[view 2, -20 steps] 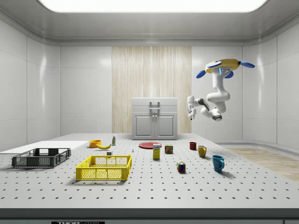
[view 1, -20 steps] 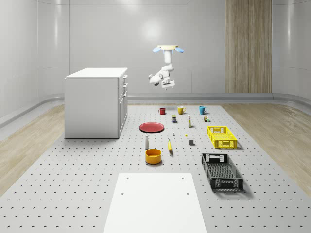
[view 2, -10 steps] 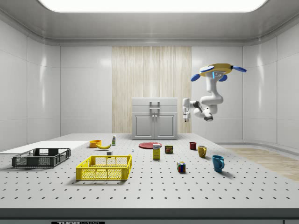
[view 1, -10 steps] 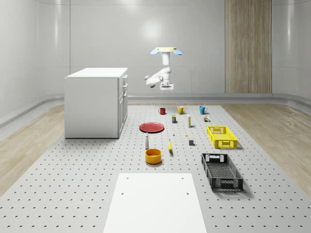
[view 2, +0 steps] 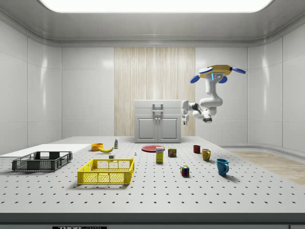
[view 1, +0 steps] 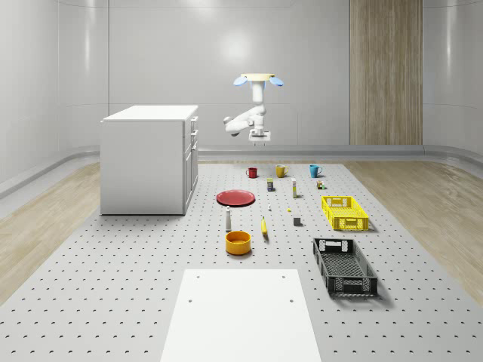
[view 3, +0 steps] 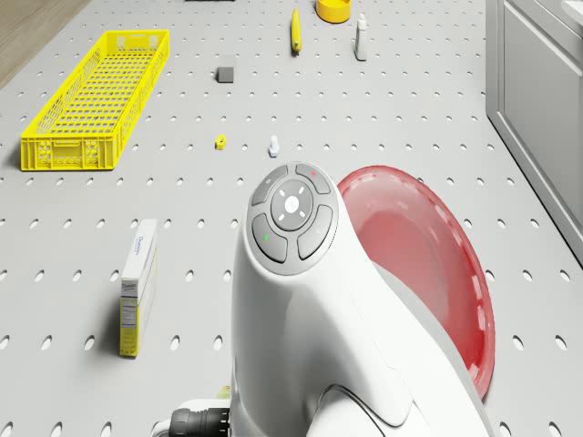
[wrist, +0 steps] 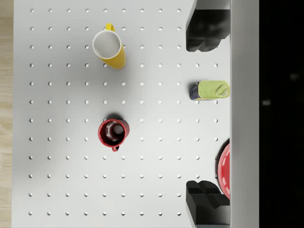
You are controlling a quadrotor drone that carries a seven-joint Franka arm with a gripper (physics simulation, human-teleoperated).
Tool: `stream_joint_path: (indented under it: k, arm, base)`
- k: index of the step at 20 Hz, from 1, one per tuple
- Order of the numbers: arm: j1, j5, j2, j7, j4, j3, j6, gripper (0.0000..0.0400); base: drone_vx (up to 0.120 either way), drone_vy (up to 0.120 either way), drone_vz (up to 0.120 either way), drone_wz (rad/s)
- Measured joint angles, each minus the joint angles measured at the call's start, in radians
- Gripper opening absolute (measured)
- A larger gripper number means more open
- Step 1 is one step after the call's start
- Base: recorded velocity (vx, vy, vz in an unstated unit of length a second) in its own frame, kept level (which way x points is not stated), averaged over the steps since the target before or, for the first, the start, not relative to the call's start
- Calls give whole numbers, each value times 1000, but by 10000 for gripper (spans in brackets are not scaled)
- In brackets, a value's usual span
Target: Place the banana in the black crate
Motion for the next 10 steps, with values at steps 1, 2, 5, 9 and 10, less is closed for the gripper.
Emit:
stream_joint_path:
  k: [1,2,5,9,10]
  arm:
    - [-2,3,-5,2,0,2,4,400]
    - [-5,5,-11,4,1,4,9,400]
    - [-11,13,-26,10,2,10,22,400]
    - [-19,24,-46,17,3,16,40,400]
    - [-21,27,-51,19,4,18,45,400]
  base:
    - [120,0,0,0]
    - [120,0,0,0]
    - [120,0,0,0]
    - [120,0,0,0]
    - [120,0,0,0]
